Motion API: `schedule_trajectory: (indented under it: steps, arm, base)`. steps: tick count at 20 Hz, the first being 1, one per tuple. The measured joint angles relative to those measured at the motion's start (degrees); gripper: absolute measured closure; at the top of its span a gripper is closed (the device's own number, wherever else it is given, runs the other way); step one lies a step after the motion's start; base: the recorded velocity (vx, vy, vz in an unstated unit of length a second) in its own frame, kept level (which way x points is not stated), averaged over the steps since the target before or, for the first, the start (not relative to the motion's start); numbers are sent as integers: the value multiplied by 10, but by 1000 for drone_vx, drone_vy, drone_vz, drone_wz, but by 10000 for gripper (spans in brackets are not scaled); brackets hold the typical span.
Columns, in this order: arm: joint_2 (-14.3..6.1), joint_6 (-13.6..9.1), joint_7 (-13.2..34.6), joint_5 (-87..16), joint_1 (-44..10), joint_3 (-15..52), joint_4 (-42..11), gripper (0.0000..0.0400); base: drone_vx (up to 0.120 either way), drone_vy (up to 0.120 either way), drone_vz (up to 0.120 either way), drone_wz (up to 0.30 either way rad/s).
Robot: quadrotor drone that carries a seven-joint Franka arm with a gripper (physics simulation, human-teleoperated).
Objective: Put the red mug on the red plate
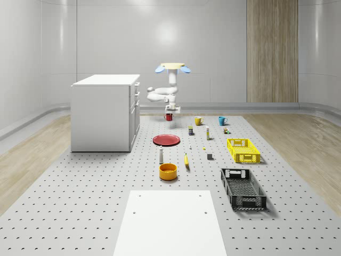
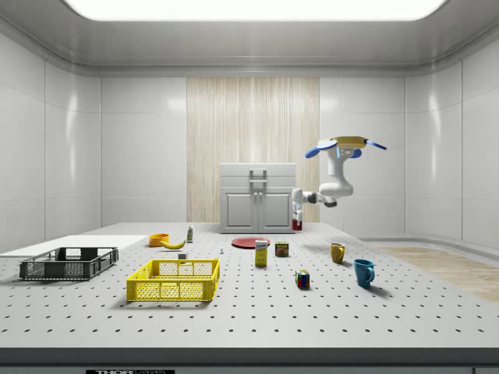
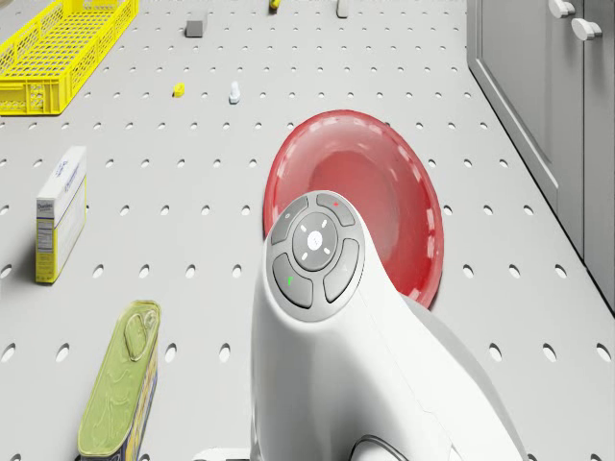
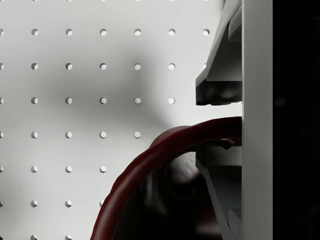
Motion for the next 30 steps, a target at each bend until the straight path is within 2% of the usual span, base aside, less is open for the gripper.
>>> schedule_trajectory:
  steps: [19, 26, 30]
  arm:
    - [-20, 18, 5, 9, -6, 4, 1, 301]
    - [-26, 24, 6, 11, -7, 5, 1, 301]
    - [-29, 27, 7, 13, -8, 5, 2, 301]
  base:
    - [120, -13, 0, 0]
    - [120, 0, -120, 0]
    - [120, 0, 0, 0]
